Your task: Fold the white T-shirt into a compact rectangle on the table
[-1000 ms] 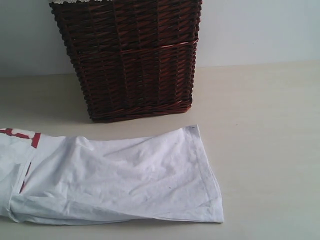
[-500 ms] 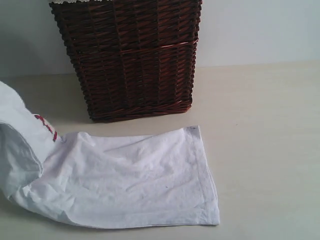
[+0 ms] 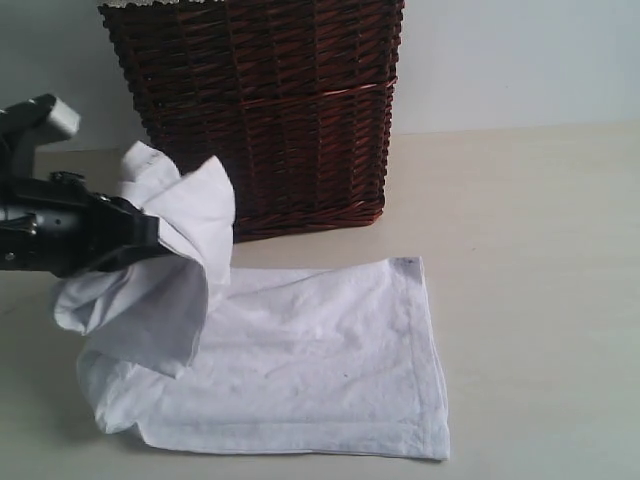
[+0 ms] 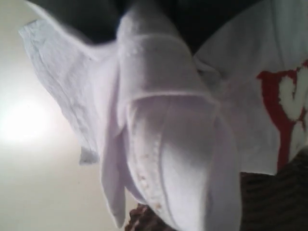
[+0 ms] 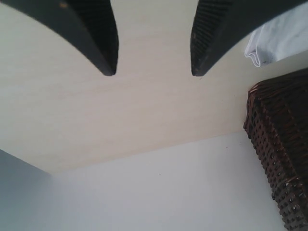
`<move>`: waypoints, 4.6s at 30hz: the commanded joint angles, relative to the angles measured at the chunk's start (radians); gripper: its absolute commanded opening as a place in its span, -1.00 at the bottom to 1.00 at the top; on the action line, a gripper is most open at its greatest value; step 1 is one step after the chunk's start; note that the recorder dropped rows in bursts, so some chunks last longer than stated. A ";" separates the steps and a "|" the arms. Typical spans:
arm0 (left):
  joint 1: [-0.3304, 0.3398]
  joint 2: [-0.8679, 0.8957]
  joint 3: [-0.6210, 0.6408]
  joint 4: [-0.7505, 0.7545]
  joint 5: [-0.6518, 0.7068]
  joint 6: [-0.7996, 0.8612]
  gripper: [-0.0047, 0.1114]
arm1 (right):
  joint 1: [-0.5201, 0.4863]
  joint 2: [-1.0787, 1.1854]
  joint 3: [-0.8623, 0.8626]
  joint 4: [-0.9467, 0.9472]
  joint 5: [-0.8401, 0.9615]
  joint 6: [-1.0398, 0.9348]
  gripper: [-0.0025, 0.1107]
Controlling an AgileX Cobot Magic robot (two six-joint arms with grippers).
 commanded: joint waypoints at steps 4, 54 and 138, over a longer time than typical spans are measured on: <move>-0.159 0.111 -0.078 -0.024 -0.074 0.004 -0.92 | 0.003 -0.005 0.005 0.000 -0.014 -0.008 -0.14; -0.314 0.390 -0.355 0.327 0.005 0.065 0.89 | 0.003 -0.005 0.005 0.000 -0.014 -0.008 -0.14; 0.188 -1.371 0.696 0.655 -0.437 -0.699 -0.71 | 0.003 -0.005 0.005 0.000 -0.014 -0.008 -0.14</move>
